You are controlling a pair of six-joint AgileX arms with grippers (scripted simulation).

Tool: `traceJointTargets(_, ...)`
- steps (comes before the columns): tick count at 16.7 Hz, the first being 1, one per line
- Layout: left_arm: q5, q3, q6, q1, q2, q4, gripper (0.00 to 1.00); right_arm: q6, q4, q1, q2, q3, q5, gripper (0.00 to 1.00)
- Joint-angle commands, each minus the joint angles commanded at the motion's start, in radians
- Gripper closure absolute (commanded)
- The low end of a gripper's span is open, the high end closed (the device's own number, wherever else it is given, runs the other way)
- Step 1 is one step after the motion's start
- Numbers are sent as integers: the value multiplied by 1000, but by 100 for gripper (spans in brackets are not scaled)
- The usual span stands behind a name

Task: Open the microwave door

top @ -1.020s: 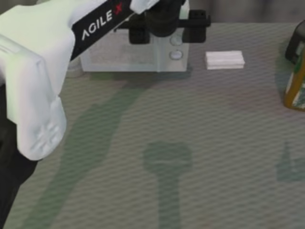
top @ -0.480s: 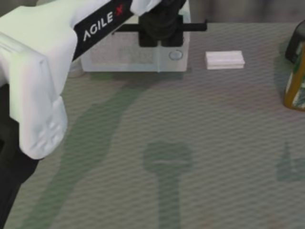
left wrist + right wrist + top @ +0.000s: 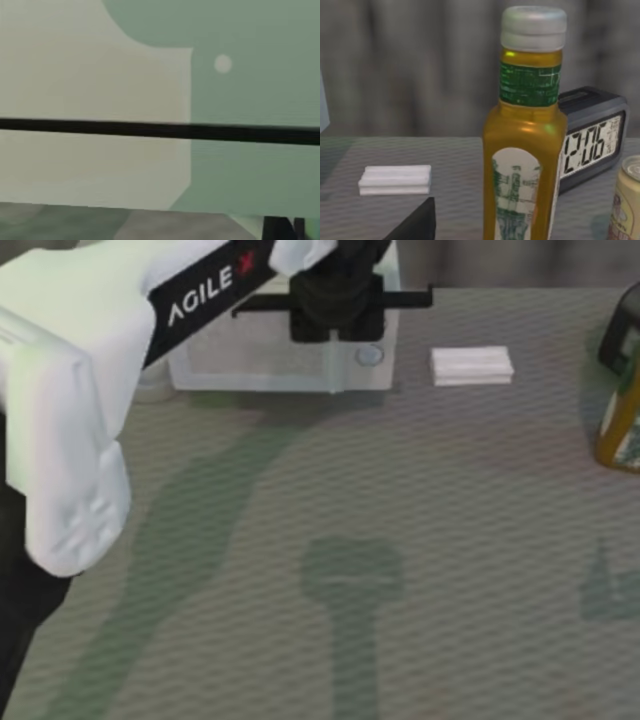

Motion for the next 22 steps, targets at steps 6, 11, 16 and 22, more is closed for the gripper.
traceJointTargets(6,-9,-131,-20,-7,-74,66,100,0,0,0,0,0,0,0)
traceJointTargets(11,-9,-131,-20,-7,-74,66,100,0,0,0,0,0,0,0)
traceJointTargets(16,-9,-131,-20,-7,-74,66,100,0,0,0,0,0,0,0)
traceJointTargets(22,-9,-131,-20,-7,-74,66,100,0,0,0,0,0,0,0)
